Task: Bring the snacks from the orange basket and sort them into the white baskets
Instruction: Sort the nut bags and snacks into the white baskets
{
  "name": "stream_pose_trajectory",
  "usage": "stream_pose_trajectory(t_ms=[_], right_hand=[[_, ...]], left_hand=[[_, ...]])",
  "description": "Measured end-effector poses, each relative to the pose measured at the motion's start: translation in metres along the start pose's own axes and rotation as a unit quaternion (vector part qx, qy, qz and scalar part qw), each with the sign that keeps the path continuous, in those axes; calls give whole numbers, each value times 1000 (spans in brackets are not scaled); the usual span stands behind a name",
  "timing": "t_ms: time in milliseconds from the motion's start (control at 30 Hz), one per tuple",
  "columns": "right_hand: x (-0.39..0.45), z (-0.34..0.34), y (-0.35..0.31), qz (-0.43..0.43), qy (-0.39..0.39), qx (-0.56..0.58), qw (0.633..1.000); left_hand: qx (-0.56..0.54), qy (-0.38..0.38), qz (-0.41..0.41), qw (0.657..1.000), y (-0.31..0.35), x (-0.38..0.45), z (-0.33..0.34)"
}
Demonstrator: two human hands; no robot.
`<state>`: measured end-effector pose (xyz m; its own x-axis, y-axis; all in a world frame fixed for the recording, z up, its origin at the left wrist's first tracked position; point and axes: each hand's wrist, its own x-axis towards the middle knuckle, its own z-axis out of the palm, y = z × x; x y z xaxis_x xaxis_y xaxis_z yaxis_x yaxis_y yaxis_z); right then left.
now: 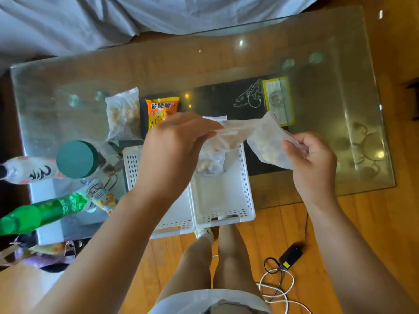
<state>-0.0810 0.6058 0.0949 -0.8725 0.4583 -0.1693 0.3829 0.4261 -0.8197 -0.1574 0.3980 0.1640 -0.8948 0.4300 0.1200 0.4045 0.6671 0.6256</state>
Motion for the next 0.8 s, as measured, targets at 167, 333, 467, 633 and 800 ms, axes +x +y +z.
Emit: stream_pose_trajectory(t_ms=[167, 333, 467, 633, 800], right_hand=[[-39, 2, -7, 25, -16, 45, 999], [-60, 10, -2, 13, -76, 38, 996], [-68, 22, 11, 2, -165, 5, 986], [-68, 39, 25, -19, -273, -59, 960], [-68, 70, 30, -38, -356, -96, 929]], left_hand=[[-49, -54, -20, 997, -1, -51, 13], [-97, -141, -96, 980, -15, -102, 48], [-104, -180, -146, 967, -31, -126, 77], [-79, -239, -190, 949, -51, -138, 103], [-69, -267, -227, 934, -66, -147, 114]])
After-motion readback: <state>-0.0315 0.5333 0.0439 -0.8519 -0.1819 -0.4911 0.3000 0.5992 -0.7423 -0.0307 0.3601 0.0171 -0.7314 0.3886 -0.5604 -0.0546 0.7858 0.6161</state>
